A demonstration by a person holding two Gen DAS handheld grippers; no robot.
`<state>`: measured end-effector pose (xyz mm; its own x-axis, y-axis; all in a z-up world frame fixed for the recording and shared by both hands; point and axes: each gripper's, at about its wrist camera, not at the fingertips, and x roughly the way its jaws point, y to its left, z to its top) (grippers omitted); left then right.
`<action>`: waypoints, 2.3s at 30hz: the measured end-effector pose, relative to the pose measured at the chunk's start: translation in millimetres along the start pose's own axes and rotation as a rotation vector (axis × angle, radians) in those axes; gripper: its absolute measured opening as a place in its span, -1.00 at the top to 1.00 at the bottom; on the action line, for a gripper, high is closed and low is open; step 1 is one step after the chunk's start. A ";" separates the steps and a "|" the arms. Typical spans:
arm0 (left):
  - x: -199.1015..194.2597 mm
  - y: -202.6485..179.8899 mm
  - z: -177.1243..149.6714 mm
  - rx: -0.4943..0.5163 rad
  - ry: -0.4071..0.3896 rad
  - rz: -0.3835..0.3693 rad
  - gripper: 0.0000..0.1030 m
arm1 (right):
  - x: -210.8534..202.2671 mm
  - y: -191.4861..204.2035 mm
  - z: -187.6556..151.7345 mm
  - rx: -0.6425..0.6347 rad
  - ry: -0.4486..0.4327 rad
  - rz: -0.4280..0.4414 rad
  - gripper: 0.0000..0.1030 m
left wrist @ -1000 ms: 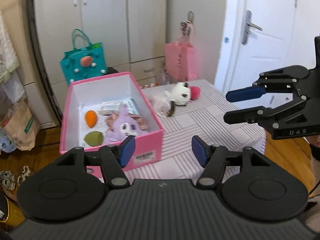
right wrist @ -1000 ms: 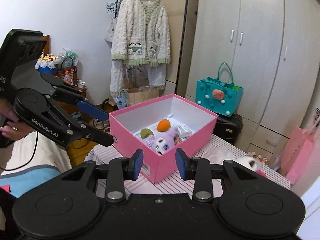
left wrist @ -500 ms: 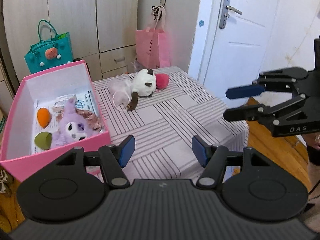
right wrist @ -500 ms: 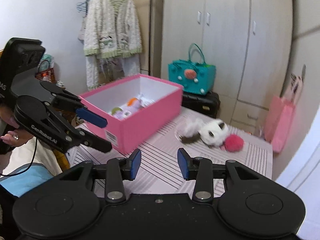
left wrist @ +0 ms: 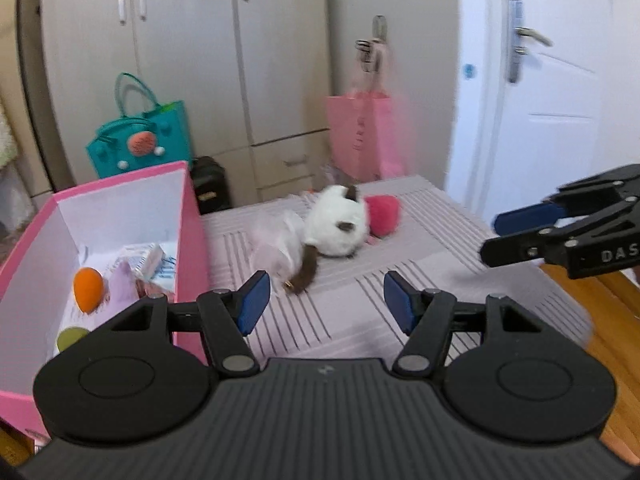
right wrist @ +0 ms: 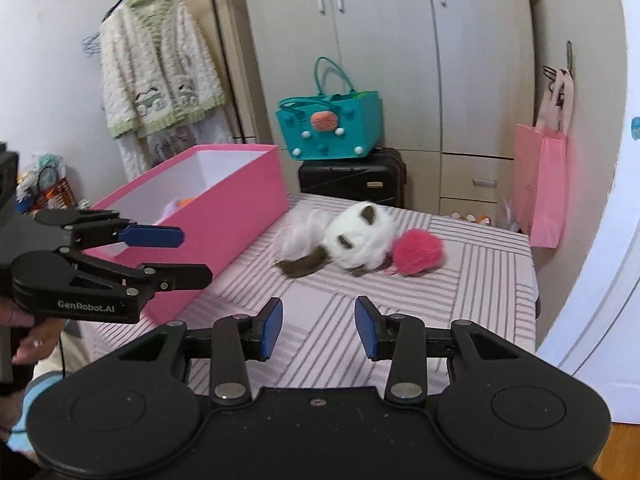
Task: Organize soft objects
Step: 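Withdraw both tools from the box toward the plush cat and pink ball, then grasp the white mesh bath puff with the left gripper while the right gripper grasps the pink fluffy ball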
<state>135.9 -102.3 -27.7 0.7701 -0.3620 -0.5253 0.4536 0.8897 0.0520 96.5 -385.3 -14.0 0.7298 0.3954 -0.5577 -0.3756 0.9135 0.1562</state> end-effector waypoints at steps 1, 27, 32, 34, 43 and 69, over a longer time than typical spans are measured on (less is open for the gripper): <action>6.6 0.0 2.1 -0.005 -0.002 0.017 -0.20 | 5.7 -6.7 1.7 0.008 -0.006 -0.008 0.12; 144.9 13.7 39.8 -0.110 0.093 0.229 0.01 | 139.6 -114.0 34.3 0.119 0.043 -0.026 0.04; 156.4 12.8 37.7 -0.139 0.126 0.211 0.01 | 157.8 -114.3 33.6 0.056 0.084 0.023 -0.16; 158.7 12.1 37.8 -0.137 0.119 0.226 0.01 | 163.6 -109.4 32.4 0.001 0.092 -0.004 -0.16; 169.2 15.8 30.0 -0.151 0.141 0.266 0.01 | 175.5 -113.0 34.2 -0.048 0.069 0.018 -0.29; 116.8 20.7 28.7 -0.201 -0.010 0.208 0.53 | 129.5 -104.7 9.6 0.044 0.070 -0.009 0.07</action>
<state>248.1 -134.2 -63.5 0.8422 -0.1674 -0.5125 0.1877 0.9822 -0.0124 235.8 -428.8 -94.7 0.6907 0.3813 -0.6144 -0.3427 0.9208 0.1862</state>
